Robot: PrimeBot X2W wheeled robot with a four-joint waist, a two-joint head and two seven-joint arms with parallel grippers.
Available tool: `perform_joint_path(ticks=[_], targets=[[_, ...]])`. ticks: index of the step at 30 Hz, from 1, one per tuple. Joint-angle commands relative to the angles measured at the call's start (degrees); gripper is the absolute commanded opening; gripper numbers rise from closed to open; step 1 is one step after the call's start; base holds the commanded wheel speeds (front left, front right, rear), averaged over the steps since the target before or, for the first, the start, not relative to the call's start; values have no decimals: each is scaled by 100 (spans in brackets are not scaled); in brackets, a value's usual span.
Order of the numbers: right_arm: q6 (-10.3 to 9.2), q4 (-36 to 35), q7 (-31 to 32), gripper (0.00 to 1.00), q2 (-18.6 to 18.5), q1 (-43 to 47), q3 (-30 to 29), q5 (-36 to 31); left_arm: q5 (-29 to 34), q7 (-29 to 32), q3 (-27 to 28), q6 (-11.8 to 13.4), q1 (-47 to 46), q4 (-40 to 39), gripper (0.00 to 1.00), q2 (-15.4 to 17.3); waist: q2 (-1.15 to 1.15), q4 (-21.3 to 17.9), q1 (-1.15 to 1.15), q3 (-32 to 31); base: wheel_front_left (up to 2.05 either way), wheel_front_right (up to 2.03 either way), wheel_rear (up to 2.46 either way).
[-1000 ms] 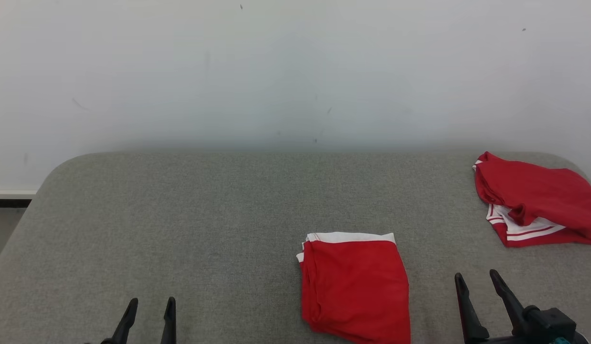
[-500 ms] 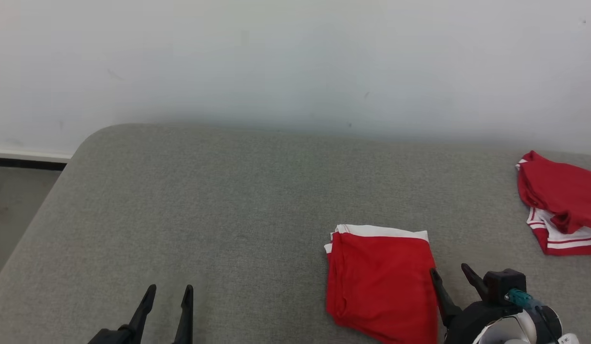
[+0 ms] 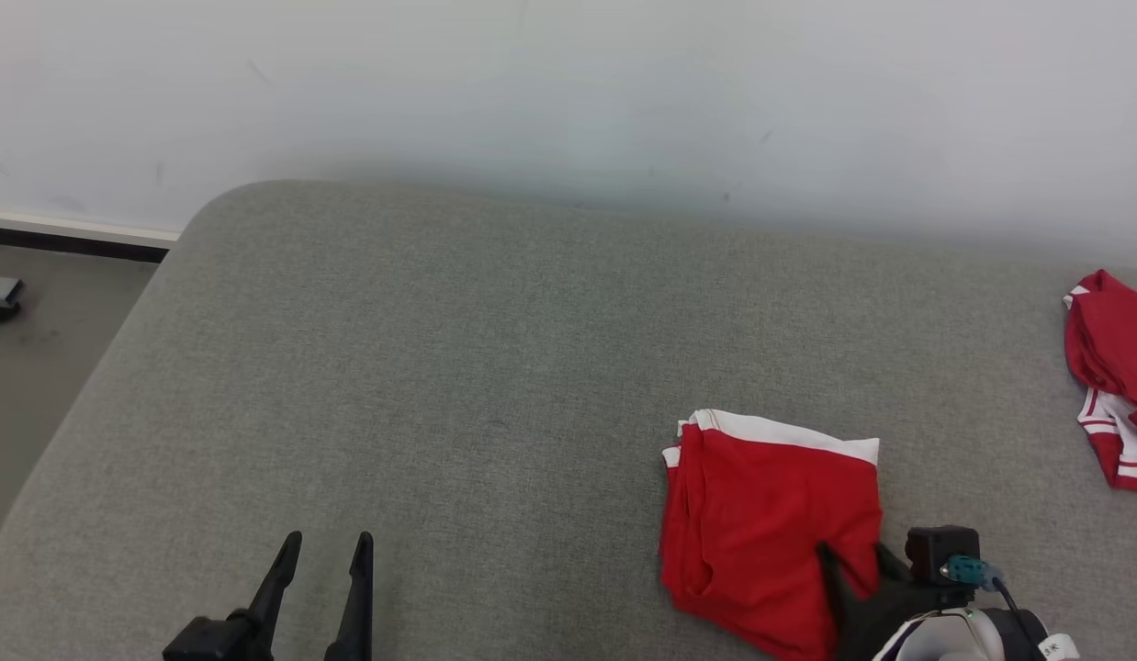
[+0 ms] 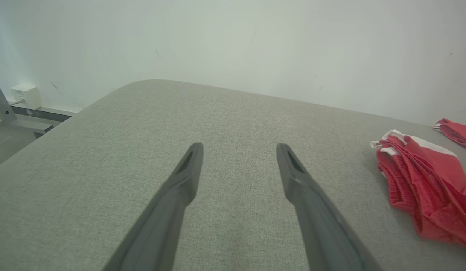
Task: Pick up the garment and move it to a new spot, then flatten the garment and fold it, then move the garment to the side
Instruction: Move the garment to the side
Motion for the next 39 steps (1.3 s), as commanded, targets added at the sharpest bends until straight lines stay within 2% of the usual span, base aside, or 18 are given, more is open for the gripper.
perform_joint_path(ticks=[1, 10, 14, 21, 30, 33, 39], targets=[[-12, 106, -46, 0, 57, -15, 117, 78, -42, 0, 10, 9, -89, 6, 100, -20, 0, -40, 0, 26, 0, 0, 0], [-13, 97, -176, 0, -453, -881, 674, 172, -110, 0, 34, 11, -259, -106, 100, -62, 0, -316, 0, 344, 0, 0, 0], [-13, -57, 34, 0, -949, -1539, 1073, 210, -106, 0, 4, 10, -418, -206, 100, -86, 0, -508, 0, 717, 0, 0, 0], [-13, -535, 489, 0, -2082, -2724, 1638, 424, -127, 0, -90, 7, -842, -506, 100, -100, 0, -894, 0, 1634, 0, 0, 0], [-13, -1066, 934, 0, -3445, -3732, 1939, 767, -19, 1, -310, 5, -1403, -943, 100, 30, 0, -1399, 0, 2670, 0, 0, 0], [-13, -1149, 1049, 0, -3737, -3970, 1947, 830, -6, 1, -353, 5, -1475, -1150, 100, 125, 0, -1575, 0, 2888, 0, 0, 0], [-13, -1106, 1227, 0, -4060, -4414, 2053, 699, 24, 0, -506, 5, -1490, -1565, 100, 333, 0, -1779, 0, 3197, 0, 0, 0]])
